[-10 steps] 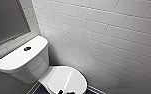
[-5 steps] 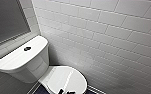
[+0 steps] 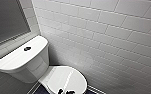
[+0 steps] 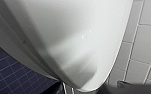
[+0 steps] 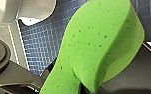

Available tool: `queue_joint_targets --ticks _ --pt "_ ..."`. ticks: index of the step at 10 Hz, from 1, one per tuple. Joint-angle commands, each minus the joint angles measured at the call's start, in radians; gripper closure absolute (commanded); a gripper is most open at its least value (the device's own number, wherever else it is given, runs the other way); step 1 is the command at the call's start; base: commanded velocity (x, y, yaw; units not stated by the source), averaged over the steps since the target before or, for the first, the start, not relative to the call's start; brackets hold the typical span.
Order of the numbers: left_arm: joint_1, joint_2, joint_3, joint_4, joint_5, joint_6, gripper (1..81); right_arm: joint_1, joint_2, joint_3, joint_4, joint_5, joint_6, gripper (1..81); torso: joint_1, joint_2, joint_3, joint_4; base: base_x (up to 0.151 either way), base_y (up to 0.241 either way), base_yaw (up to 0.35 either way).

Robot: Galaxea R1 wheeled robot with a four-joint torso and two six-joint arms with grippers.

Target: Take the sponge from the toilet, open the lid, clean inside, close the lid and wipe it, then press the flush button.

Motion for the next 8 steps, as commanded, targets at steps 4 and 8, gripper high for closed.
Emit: queue_joint_targets --ticks 4,8 --pt "-0.162 -0.039 0.09 0.042 -0.063 0.008 1.0 0.02 -0.042 0.039 -0.017 -0.055 0.001 81.1 0.0 0.0 0.0 0.0 0.0 0.0 0.0" --pt "-0.162 -0.03 0.067 0.044 -0.065 0.007 1.0 0.02 -0.042 0.037 -0.017 -0.055 0.001 81.1 0.0 0.0 0.0 0.0 0.0 0.0 0.0"
